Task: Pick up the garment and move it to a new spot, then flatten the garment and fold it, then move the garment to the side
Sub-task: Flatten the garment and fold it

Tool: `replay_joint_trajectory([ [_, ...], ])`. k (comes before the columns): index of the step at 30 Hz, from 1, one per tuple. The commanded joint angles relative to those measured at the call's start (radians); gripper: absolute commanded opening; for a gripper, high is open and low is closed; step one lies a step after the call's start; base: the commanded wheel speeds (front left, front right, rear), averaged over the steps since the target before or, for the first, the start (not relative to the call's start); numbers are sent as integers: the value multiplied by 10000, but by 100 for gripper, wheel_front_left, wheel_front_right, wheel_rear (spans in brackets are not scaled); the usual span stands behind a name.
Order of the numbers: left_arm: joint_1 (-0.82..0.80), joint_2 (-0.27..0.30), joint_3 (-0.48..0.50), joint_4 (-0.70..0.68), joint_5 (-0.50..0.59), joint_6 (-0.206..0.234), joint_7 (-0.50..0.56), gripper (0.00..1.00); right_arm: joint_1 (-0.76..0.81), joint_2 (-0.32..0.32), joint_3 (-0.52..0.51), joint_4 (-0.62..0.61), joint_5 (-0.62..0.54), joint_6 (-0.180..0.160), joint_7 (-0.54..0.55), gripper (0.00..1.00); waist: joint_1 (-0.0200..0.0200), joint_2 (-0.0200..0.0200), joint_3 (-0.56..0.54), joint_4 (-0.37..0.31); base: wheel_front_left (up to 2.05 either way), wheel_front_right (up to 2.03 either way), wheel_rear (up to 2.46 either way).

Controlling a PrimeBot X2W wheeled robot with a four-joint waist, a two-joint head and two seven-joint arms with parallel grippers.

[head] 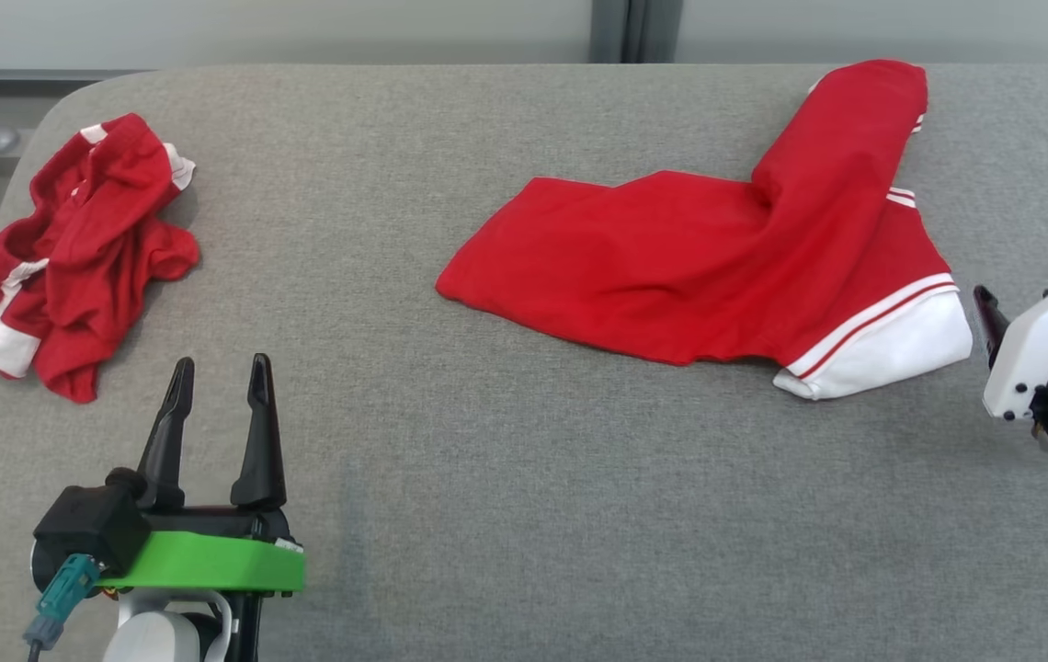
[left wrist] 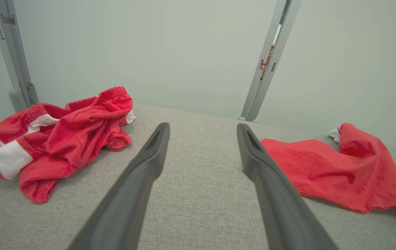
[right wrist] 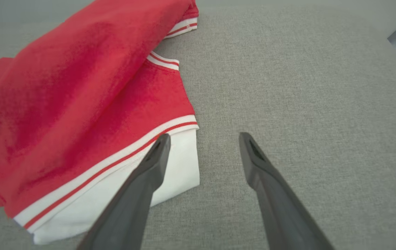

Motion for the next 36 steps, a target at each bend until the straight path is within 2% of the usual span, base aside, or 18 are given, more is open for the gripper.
replay_joint_trajectory([
  [1, -16, 90, 0, -7, 59, -28, 5, 100, 163, 183, -165, -137, -74, -10, 175, 100, 0, -1, 20, -81, 0, 0, 0],
  [9, -251, 164, -137, 12, -40, -29, 5, 100, -231, 560, -612, 68, -307, -10, 563, 100, 0, -1, 447, 7, 0, 0, 0],
  [20, -558, 345, -286, 54, -147, -29, 5, 100, -1433, 186, -377, 1771, -490, -10, 1236, 100, 0, -1, 981, 354, 0, 0, 0],
  [22, -582, 346, -286, 78, -158, -29, 5, 100, -1560, 134, -175, 2046, -314, -10, 1497, 92, 0, -1, 1020, 405, 0, 0, 0],
  [25, -587, 329, -309, 103, -161, -29, 5, 100, -1665, -39, 122, 2310, -96, -10, 1664, 0, 0, -1, 1047, 468, 0, 0, 0],
  [30, -536, 278, -383, 192, -167, -29, 5, 100, -1724, -218, 288, 2386, 137, -12, 1373, 0, 0, -1, 938, 547, 0, 0, 0],
  [36, -367, 237, -289, 217, -133, -29, 6, 100, -1417, -102, 550, 1036, 522, -10, 321, 0, 0, -1, 595, 536, 0, 0, 0],
])
